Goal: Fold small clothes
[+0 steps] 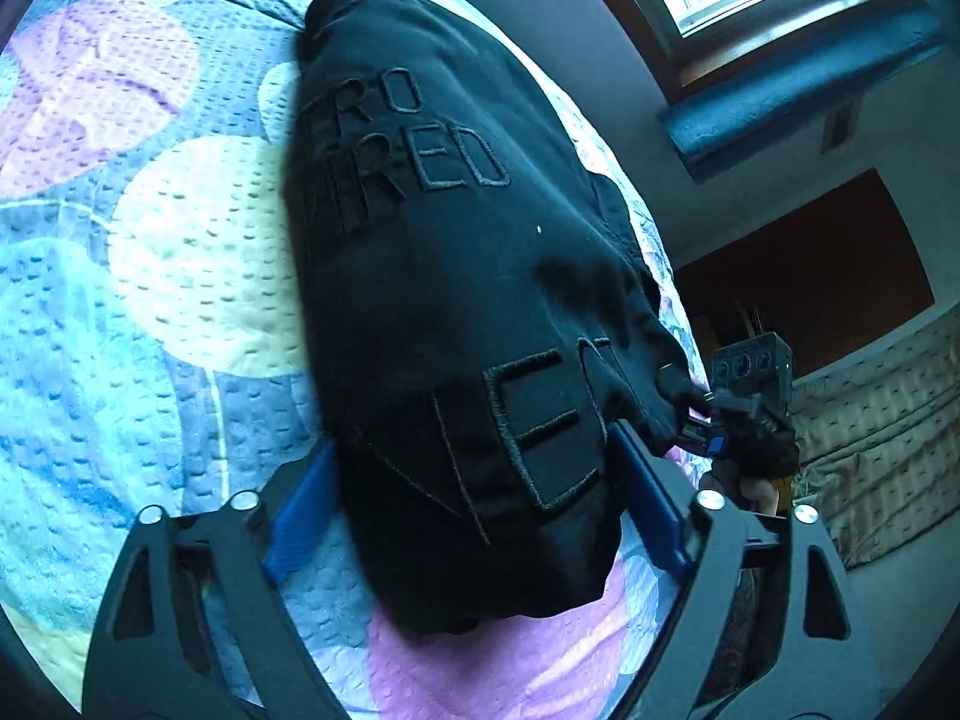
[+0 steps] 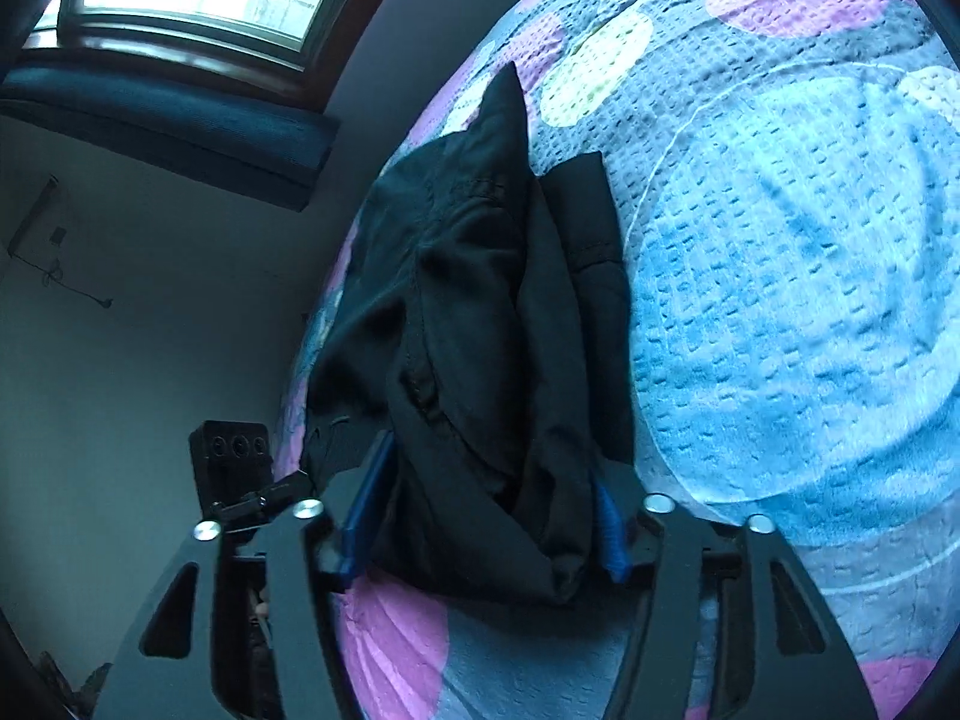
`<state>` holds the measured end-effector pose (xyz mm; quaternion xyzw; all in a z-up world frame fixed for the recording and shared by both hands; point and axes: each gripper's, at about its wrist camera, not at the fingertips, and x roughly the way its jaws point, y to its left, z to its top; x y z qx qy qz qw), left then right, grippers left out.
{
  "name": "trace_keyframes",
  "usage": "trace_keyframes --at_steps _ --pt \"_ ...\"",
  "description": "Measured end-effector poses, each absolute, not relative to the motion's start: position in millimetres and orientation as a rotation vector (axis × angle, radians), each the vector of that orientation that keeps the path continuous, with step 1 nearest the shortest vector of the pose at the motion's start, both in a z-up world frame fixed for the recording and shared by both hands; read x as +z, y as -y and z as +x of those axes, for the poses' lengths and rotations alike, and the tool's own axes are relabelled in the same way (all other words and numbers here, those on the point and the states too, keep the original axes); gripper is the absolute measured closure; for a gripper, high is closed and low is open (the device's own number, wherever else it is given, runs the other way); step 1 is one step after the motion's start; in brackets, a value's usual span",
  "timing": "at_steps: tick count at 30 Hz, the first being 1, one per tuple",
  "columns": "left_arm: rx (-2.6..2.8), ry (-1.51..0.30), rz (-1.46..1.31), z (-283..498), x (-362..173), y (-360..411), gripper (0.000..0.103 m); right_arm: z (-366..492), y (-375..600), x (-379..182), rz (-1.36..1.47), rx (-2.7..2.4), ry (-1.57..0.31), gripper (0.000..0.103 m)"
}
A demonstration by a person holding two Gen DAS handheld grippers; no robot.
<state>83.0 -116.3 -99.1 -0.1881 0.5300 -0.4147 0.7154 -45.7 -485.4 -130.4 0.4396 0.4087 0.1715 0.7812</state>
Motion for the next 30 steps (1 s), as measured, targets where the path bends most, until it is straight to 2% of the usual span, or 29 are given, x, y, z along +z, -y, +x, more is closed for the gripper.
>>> trace_keyframes --at_steps 5,20,23,25,27,30 --pt "-0.894 -1.139 -0.383 76 -95 110 0.027 -53 474 -132 0.967 0.384 -0.877 0.071" --pt "-0.919 -1.088 -0.346 66 -101 111 0.025 -49 476 -150 1.043 0.435 -0.817 0.072" --pt "-0.938 -1.09 -0.377 65 -99 107 0.022 -55 483 -149 1.071 0.449 -0.795 0.065" --pt "-0.959 -1.106 -0.408 67 -98 100 0.021 -56 487 -143 1.072 0.44 -0.795 0.055" --pt "-0.969 -1.118 -0.447 72 -96 92 0.017 -60 499 -134 1.06 0.399 -0.771 0.034" --pt "-0.955 -1.108 -0.495 88 -94 84 0.013 -55 512 -132 1.069 0.348 -0.758 0.03"
